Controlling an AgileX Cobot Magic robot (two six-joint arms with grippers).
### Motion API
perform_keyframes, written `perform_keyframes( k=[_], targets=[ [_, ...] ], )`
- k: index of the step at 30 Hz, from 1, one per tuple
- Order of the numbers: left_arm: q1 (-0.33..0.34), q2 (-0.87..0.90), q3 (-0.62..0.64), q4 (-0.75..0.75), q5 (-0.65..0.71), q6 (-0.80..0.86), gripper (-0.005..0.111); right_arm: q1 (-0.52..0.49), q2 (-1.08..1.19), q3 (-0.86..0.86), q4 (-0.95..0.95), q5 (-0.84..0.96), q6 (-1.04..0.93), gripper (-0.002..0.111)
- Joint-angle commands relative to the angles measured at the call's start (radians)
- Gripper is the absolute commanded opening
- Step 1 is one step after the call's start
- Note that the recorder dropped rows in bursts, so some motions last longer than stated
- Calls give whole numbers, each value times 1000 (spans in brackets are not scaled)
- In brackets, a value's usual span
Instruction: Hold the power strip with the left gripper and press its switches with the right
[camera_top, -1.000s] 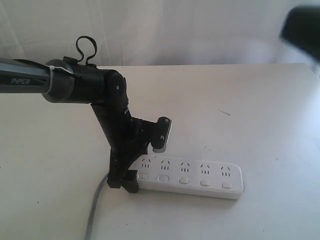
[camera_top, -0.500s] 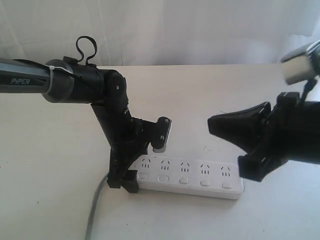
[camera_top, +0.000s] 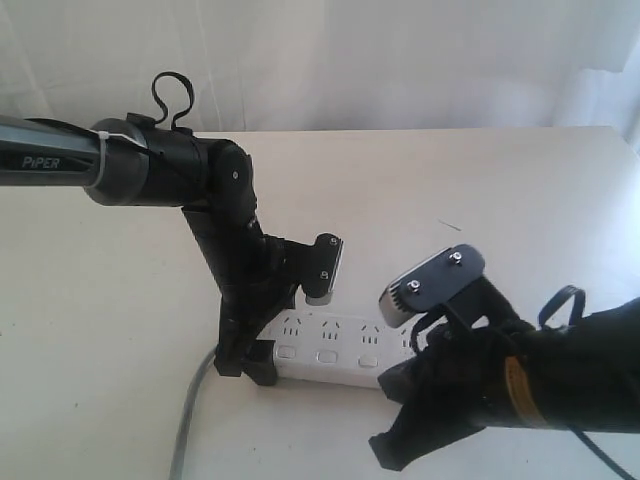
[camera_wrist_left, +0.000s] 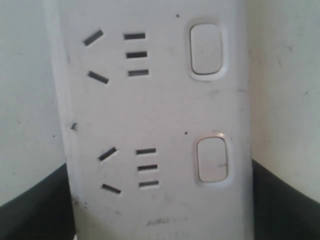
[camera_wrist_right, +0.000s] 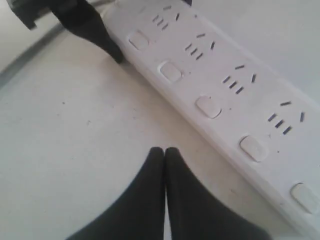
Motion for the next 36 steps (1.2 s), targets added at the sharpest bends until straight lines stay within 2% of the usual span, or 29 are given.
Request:
perform_keyframes(
  k=[1, 4, 11, 18, 36],
  targets=[
    [-6, 24, 24, -3, 62, 3, 0, 35, 94, -39, 8, 62, 36, 0],
    [-6, 24, 24, -3, 76, -4, 0, 35, 121, -73, 8, 54, 36, 0],
    [-6, 24, 24, 3, 73, -137, 0, 35, 127, -131, 17, 60, 36, 0],
    [-6, 24, 24, 91, 75, -260, 0, 35, 137, -148, 17, 141, 36, 0],
    [-6, 24, 24, 109, 79, -300, 0, 35, 171, -150, 73, 192, 36, 0]
  ],
)
